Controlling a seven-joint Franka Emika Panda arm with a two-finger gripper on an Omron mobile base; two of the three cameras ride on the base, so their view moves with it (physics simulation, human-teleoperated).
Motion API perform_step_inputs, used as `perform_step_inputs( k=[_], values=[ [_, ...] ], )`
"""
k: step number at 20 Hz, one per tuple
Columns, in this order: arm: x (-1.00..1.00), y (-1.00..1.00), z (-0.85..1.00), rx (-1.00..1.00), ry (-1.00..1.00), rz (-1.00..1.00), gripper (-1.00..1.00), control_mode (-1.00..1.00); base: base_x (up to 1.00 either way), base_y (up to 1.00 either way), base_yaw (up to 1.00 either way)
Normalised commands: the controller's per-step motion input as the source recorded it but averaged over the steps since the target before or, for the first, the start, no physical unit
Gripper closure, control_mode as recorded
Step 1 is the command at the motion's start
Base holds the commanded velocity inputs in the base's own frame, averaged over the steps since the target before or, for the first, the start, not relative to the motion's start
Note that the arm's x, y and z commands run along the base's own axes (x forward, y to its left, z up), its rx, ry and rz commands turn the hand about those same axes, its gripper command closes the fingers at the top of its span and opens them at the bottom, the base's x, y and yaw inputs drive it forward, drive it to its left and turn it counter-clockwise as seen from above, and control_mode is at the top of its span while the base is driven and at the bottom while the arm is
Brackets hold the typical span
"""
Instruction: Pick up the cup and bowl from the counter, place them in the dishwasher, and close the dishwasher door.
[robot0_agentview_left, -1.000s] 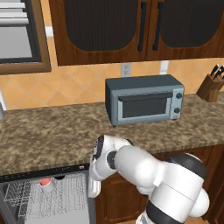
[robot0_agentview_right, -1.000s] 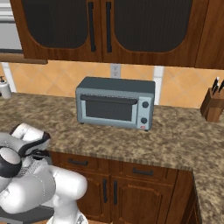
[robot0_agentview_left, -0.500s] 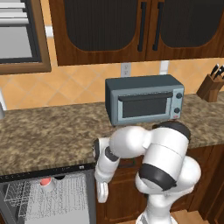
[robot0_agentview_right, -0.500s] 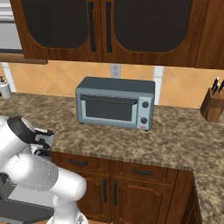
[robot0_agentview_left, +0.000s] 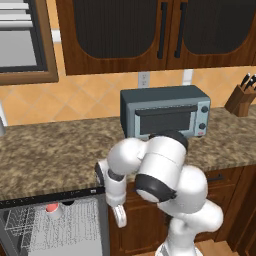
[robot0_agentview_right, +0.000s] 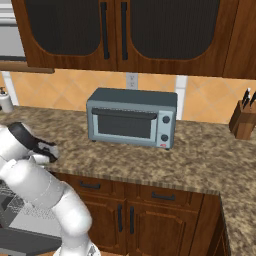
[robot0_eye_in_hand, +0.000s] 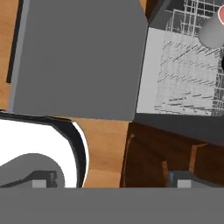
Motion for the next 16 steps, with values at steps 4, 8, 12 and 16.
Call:
perform_step_inputs(
  k=[4, 8, 12, 16],
  values=[
    [-0.86, 0.82, 0.46, -0.36, -0.06, 0.10, -1.00, -1.00, 0.00, 0.00, 0.00],
    [-0.69, 0.97, 0.74, -0.33, -0.13, 0.27, -1.00, -1.00, 0.00, 0.00, 0.00],
    [-0.19, 0.83, 0.87, -0.38, 0.01, 0.24, -1.00, -1.00, 0.00, 0.00, 0.00],
    [-0.01, 0.53, 0.18, -0.12, 0.03, 0.18, -1.00, -1.00, 0.00, 0.00, 0.00]
  ],
)
